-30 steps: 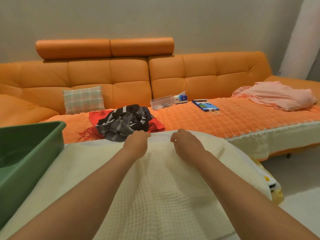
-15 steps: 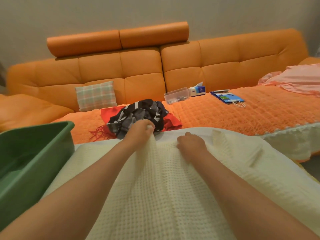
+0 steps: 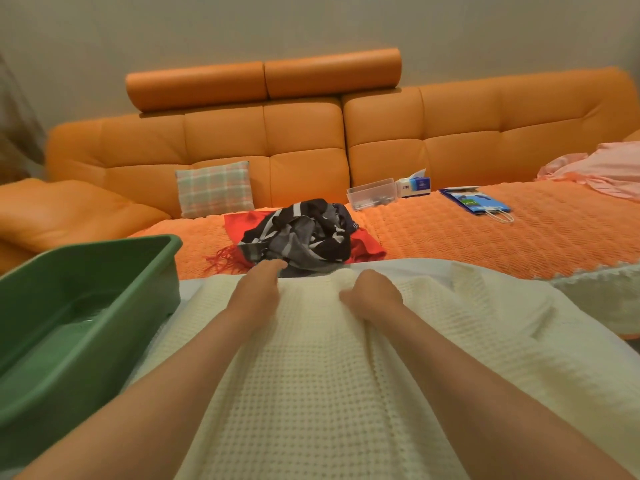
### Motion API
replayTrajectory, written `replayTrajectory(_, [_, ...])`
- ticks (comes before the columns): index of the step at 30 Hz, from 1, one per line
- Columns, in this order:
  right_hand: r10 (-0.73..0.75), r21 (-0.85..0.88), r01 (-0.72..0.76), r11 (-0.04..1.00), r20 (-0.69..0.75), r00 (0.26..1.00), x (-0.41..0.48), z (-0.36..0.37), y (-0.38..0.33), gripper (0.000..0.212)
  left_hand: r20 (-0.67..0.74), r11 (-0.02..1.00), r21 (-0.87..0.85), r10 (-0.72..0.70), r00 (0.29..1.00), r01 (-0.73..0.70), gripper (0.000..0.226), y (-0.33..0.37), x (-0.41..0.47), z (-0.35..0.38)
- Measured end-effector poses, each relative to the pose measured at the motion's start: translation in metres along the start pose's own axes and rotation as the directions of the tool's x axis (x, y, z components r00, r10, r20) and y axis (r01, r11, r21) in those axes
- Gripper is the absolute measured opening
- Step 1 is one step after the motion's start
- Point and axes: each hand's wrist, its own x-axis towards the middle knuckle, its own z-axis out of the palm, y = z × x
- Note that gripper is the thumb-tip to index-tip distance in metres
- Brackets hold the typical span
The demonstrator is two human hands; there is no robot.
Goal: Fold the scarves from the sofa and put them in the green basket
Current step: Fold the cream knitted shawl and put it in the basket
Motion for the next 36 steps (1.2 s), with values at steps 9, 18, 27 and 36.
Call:
replayTrajectory(9, [0.147,0.398,-0.052,0.916,-0.212,0.966,0.002,-0.026,-0.001,0.024,0.066,0.999,0.033,0.022,0.998,-0.024,0.045,-0.032,-0.015,-0.015])
replayTrajectory(18, [0.026,0.116,-0.013,0.993,-0.109,0.994,-0.002,-0.007,0.016,0.057,0.3,0.752,0.652,-0.368,0.88,0.092,0.071,-0.042,-0.012,-0.026])
replayTrajectory(27, [-0.307,-0.245,0.325,0.913,0.108,0.946,-0.06,0.006,-0.002,0.044,0.259,0.955,0.287,-0.002,0.966,-0.075,0.052,0.005,-0.057,-0.003])
replayTrajectory(36, [-0.35,-0.217,0.342,0.914,0.006,0.937,-0.095,-0.025,0.033,0.047,0.364,0.878,0.473,-0.273,0.891,0.076,0.075,0.011,-0.083,-0.025])
